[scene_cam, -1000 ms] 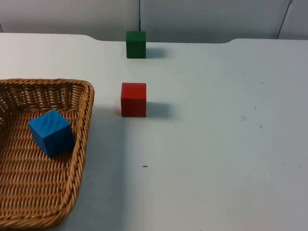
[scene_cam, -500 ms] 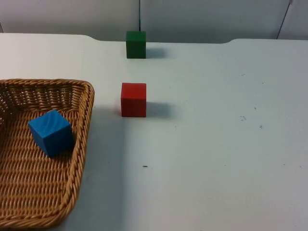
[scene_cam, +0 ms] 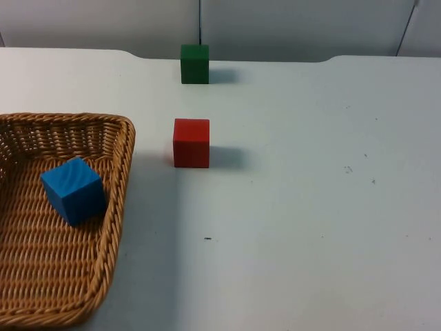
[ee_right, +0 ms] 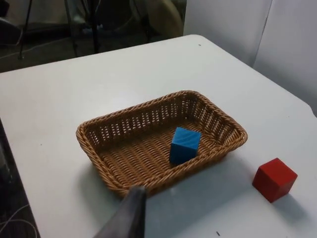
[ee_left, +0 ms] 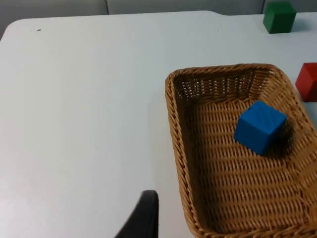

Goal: Pick up the basket with the left hand and place the blue cube into the basket with the right hand.

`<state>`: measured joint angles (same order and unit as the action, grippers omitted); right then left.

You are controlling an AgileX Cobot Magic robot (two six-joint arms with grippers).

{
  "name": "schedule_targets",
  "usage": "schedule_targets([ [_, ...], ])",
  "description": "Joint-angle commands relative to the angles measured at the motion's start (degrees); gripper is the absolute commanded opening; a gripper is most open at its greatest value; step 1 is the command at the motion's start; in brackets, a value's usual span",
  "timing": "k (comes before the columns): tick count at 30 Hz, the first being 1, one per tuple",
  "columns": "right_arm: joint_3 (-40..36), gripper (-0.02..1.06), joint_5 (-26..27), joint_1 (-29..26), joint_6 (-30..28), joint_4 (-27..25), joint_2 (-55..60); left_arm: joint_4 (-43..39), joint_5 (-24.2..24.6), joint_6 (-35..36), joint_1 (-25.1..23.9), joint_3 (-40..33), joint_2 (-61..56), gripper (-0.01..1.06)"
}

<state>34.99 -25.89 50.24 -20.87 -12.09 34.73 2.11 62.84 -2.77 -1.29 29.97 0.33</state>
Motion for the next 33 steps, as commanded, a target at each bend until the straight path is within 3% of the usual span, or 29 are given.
schedule_targets([
  [1,-0.3,1.05,-0.4,0.2,-0.1,-0.2,-0.8,-0.5,-1.1,0.6,0.3,-0.6,-0.3,0.89],
  [14,-0.3,1.05,-1.0,0.2,-1.2,-0.2,-0.7,-0.5,-1.1,0.6,0.3,-0.6,-0.3,0.89],
  [24,-0.3,1.05,-10.7,0.2,-3.3,-0.5,-10.4,-0.5,-1.1,0.6,0.4,-0.6,-0.3,0.89],
  [33,-0.3,1.05,-24.2,0.2,4.2,4.7,-27.9,-0.5,-1.1,0.6,0.4,-0.6,-0.3,0.89],
])
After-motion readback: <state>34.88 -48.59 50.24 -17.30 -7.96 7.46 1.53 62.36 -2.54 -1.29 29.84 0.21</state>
